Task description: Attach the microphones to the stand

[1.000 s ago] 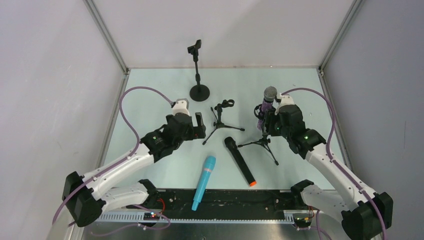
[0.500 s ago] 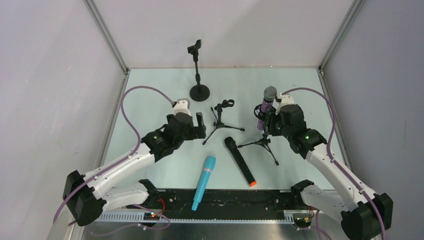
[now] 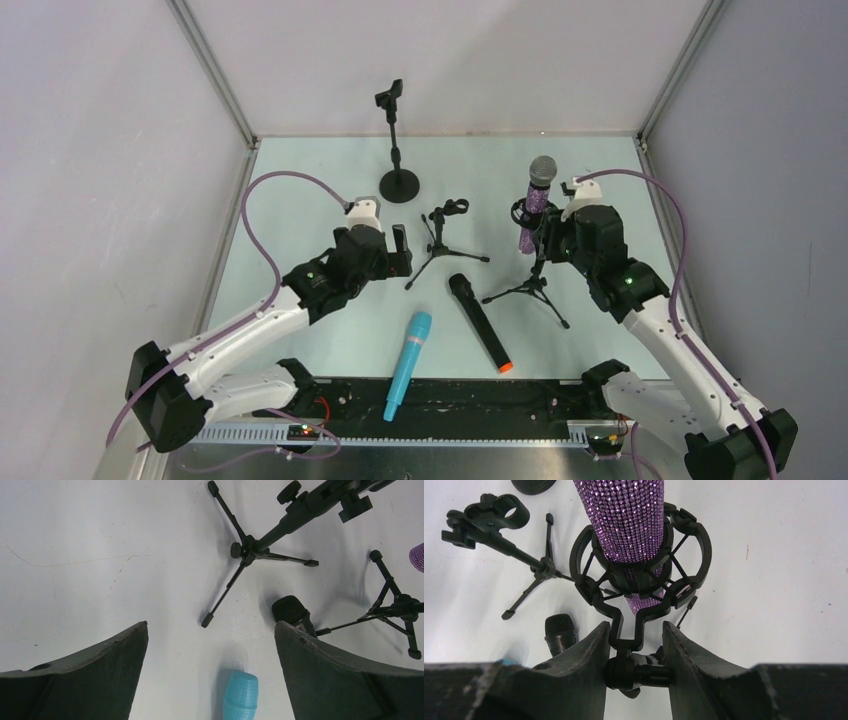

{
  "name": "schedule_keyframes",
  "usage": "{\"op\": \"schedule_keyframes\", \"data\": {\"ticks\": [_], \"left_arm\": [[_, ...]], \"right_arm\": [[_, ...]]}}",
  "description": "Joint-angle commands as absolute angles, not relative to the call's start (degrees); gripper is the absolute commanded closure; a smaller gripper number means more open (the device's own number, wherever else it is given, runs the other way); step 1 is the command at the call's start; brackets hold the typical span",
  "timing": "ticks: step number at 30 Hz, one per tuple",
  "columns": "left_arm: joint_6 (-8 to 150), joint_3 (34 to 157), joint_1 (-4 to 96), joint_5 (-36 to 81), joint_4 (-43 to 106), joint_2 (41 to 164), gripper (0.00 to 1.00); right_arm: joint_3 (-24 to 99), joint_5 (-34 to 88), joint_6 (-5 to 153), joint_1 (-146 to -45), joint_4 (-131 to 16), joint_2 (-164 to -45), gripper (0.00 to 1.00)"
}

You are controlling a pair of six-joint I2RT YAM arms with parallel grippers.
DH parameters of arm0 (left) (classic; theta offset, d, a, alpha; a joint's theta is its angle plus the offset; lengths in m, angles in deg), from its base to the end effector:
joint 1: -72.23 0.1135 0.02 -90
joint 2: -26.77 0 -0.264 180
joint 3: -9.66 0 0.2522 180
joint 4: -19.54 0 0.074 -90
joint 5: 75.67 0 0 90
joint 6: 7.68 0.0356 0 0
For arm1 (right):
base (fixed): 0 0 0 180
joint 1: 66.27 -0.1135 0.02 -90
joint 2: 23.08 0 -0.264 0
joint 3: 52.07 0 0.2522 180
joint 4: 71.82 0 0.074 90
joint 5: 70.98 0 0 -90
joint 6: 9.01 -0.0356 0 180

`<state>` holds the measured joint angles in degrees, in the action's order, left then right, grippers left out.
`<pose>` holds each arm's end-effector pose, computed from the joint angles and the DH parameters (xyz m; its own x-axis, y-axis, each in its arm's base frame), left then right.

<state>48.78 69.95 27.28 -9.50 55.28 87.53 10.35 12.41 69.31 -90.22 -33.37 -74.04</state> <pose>0.1724 -0.1518 0.2788 -0.5781 -0.1371 -0.8044 0.1154 0.9622 -0.2469 0.1829 0.0768 0.3190 -0.4688 0.0118 -0.8832 -0.2191 0.9671 0.1292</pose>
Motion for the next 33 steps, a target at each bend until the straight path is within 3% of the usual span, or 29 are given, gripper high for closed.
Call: {"op": "schedule_keyframes", "data": {"ticks": [1,17,33], "left_arm": [[49.81,70.66,27.01,-11.16,53.68,85.77,0.0],[50.61,70.62,27.03,-10.32,53.54,84.94,0.0],[50.62,70.64,27.03,-10.1,53.56,83.7,0.0]], "right_arm": [[14.82,11.03,70.95,-89.21,-40.92,-71.88,1.0],[18.81,8.8,77.8,-86.88,-47.97,-70.45,1.0],[18.9,5.04,77.92,-83.4,-65.66,-75.16,1.0]]}}
